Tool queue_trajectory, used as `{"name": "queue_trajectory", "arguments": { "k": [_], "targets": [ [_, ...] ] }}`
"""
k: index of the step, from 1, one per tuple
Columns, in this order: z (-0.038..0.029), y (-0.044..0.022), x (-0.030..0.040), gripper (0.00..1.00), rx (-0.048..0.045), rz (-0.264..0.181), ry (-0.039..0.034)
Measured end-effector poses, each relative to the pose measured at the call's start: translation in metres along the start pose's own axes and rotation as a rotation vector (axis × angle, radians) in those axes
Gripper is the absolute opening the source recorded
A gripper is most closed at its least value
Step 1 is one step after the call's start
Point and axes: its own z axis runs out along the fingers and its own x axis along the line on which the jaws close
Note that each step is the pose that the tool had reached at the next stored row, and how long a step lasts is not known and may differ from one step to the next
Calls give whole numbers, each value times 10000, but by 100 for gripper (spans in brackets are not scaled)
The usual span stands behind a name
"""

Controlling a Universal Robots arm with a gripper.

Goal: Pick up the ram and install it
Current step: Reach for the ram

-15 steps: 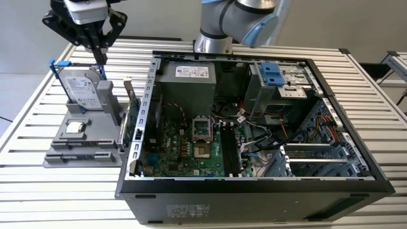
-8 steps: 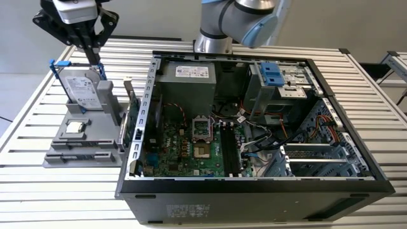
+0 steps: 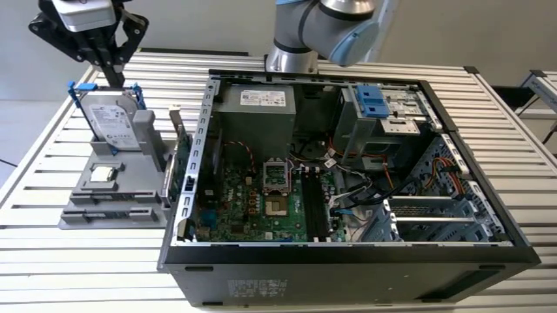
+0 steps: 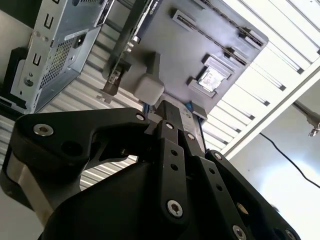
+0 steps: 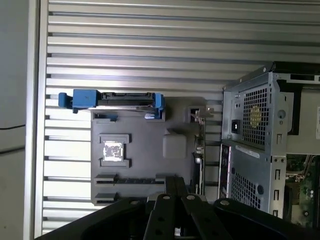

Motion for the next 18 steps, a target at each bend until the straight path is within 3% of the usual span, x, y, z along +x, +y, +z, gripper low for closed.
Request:
{"name": "queue_trajectory", "arguments": {
  "k": [11,18],
  "targets": [
    [-4,5,234,0,-1,-84,5],
    [-5,8,348,0,-1,-97,5]
  ]
}}
